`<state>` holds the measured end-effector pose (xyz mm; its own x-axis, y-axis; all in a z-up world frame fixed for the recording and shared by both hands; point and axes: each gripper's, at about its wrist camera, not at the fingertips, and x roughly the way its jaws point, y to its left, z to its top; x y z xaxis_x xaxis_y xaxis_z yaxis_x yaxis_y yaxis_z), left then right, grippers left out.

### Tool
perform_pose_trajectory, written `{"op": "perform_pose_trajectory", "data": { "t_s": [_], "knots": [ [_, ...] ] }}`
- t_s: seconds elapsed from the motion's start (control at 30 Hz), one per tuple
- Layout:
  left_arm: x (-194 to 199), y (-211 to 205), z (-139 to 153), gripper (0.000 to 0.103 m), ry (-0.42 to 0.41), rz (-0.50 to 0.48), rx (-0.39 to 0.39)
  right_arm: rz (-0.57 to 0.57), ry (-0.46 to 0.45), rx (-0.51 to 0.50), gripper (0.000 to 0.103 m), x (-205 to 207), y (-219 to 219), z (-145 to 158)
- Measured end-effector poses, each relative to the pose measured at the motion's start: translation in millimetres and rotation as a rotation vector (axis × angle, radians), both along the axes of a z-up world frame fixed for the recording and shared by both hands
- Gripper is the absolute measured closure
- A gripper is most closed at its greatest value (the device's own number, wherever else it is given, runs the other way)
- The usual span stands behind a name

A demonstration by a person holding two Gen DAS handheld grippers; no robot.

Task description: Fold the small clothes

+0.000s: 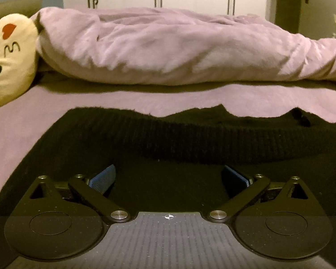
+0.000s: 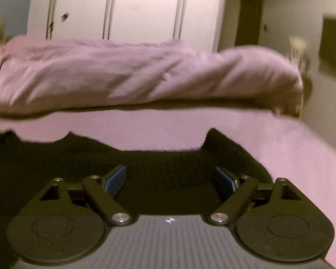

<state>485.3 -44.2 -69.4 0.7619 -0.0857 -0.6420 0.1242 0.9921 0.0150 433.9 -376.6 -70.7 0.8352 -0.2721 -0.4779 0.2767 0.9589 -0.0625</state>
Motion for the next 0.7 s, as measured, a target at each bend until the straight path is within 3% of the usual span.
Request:
{"op": "perform_pose_trajectory", "data": {
  "t_s": [0.17,0.3,0.47,0.57,0.6,0.7],
  "knots": [
    [2.4,4.7,-5.1,0.000,-0.018,-0.013,-0.030,0.009,0.026,-0.066,0.015,9.6,15.1,-14.0],
    [3.0,9.1,-7.1,0.000,-0.029,-0.029,-0.051,0.024,0.016,0.001,0.013,6.0,1.4,-15.1],
    [-2.6,8.0,-0.9,0.000,-0.019,-0.030,-0.030,0.024,0.020,-0.027,0.012,3.1,7.7,-14.6],
    [-24.1,17.0,16.1,0.000,-0.012,-0.030,-0.001,0.030,0.045,-0.056,0.011,-5.2,16.7,-1.0],
    [-37.5,25.5,22.6,0.000,-0.032,-0.031,0.003,0.033,0.041,-0.053,0.005,-12.0,18.9,4.9],
    [-77.4,64.7,32.8,0.000,-0.074,0.008,-0.021,0.017,-0.001,-0.113,0.004,-57.4,29.7,20.4]
  ]
}}
